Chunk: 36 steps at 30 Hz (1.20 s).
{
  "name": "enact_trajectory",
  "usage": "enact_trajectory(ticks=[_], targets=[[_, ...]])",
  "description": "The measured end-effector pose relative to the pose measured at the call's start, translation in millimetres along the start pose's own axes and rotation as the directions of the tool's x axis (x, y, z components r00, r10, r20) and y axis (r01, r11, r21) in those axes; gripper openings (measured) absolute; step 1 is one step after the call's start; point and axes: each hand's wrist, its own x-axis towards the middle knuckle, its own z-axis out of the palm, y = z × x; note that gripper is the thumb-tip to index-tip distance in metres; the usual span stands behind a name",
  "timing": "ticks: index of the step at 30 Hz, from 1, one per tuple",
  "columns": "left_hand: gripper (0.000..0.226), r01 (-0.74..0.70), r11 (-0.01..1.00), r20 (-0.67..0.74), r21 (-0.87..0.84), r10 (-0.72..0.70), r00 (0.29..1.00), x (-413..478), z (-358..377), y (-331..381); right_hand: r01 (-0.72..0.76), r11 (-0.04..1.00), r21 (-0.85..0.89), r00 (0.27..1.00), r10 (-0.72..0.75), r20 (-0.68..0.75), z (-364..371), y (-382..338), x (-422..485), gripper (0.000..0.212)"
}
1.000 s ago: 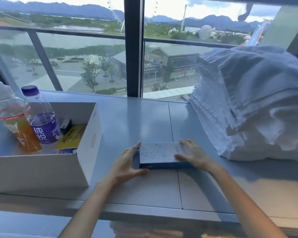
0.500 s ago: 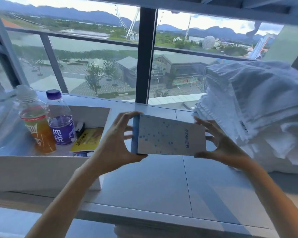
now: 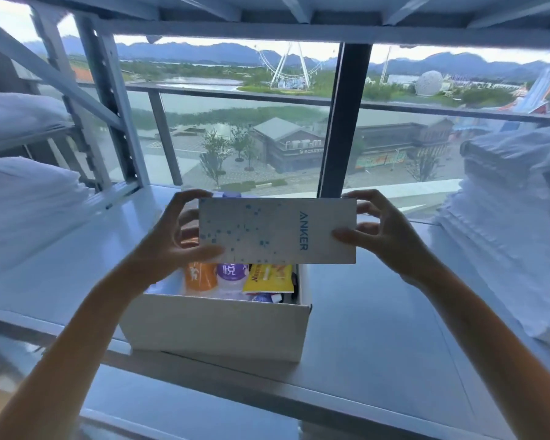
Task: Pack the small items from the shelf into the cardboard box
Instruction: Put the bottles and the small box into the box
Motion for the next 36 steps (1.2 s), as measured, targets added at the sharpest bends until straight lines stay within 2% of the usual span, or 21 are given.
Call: enact_trajectory(ticks=[2,5,8,10,12,14,17,21,24,27,31,34,36], targets=[[0.059,0.006,0.981,-0.054,0.196,0.004,0.999,1,-23,-2,0.020,0.997,-0.076,1.000,-0.019,0.010,26,-3,7,0.050],[0.055,0.015,0.845,-0.018,0.535,-0.006,1.000,-2,-52,-16,0.088,0.959,-0.268,0.995,-0.071,0.073,59,-1,12,0.046],[0.051,-0.017,0.723,0.038,0.690,-0.012,0.999,-8,-67,-38,0.141,0.900,-0.413,0.983,-0.077,0.168,83,3,13,0.040],[0.042,-0.060,0.699,0.112,0.713,-0.029,0.993,-12,-68,-53,0.122,0.875,-0.468,0.977,-0.024,0.210,92,7,12,0.035],[0.034,-0.072,0.671,0.199,0.738,-0.115,0.973,-12,-67,-66,0.082,0.836,-0.543,0.971,0.055,0.231,99,12,9,0.032],[0.033,-0.064,0.642,0.254,0.764,-0.207,0.945,-10,-69,-74,0.056,0.771,-0.634,0.957,0.140,0.255,107,18,5,0.028],[0.035,-0.066,0.641,0.291,0.764,-0.251,0.923,-5,-70,-80,0.043,0.700,-0.713,0.954,0.184,0.238,116,22,-2,0.025],[0.042,-0.071,0.607,0.263,0.792,-0.234,0.936,-10,-67,-86,0.007,0.715,-0.699,0.974,0.152,0.165,121,19,-11,0.032],[0.047,-0.134,0.589,0.245,0.797,-0.112,0.963,-18,-66,-88,0.004,0.772,-0.635,0.985,0.107,0.136,125,16,-20,0.025],[0.051,-0.193,0.607,0.245,0.771,-0.003,0.969,-23,-66,-88,0.018,0.805,-0.593,0.994,0.051,0.100,130,17,-32,0.034],[0.071,-0.289,0.628,0.311,0.722,0.078,0.947,-25,-68,-87,0.076,0.802,-0.593,0.995,-0.096,-0.002,138,18,-47,0.036],[0.072,-0.357,0.660,0.426,0.661,0.061,0.903,-23,-70,-86,0.094,0.784,-0.613,0.982,-0.173,-0.071,147,17,-53,0.036],[0.069,-0.393,0.646,0.489,0.654,0.035,0.872,-22,-70,-85,0.071,0.786,-0.614,0.982,-0.163,-0.096,156,10,-52,0.040]])
